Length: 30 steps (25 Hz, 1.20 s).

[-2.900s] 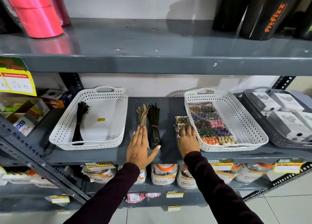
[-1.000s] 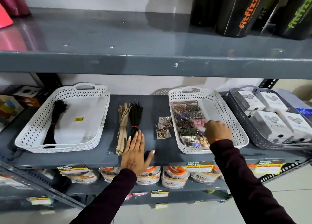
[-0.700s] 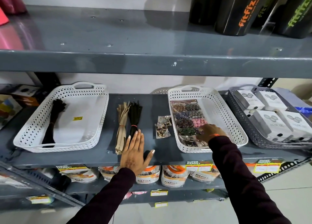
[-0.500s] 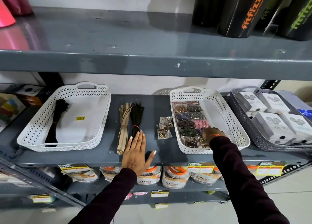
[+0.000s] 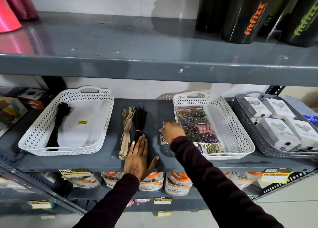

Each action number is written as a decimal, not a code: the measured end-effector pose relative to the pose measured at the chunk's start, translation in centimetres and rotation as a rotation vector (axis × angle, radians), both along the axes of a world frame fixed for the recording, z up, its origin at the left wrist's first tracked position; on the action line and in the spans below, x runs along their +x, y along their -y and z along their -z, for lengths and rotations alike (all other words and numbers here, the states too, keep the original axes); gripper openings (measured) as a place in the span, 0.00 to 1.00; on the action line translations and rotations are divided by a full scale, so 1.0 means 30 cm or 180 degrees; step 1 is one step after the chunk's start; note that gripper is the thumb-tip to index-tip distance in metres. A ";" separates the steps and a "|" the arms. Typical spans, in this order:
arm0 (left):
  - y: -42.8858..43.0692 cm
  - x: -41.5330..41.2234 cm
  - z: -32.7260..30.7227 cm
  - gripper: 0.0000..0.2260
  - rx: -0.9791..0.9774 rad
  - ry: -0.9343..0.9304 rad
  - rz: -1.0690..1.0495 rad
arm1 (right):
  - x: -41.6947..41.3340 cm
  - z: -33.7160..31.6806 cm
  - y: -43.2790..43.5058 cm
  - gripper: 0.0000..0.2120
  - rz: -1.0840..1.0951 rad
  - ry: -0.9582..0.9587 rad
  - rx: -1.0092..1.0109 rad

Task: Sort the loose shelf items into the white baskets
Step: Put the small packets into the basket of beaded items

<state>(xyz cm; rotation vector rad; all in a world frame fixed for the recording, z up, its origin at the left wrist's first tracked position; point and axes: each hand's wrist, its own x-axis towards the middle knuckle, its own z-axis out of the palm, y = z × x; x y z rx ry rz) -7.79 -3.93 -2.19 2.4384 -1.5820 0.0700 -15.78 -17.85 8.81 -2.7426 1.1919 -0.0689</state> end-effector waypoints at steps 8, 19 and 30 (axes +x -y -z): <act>-0.001 0.002 -0.002 0.37 -0.0071 -0.0126 0.0063 | 0.108 0.043 0.039 0.13 0.0158 -0.0741 0.0013; 0.001 0.004 0.008 0.38 0.0029 0.0077 -0.0023 | -0.224 -0.049 0.070 0.03 0.0629 0.1230 -0.0585; -0.001 -0.001 0.005 0.37 0.0084 0.0031 -0.0046 | -0.290 0.110 0.185 0.26 -0.0012 -0.0804 0.0855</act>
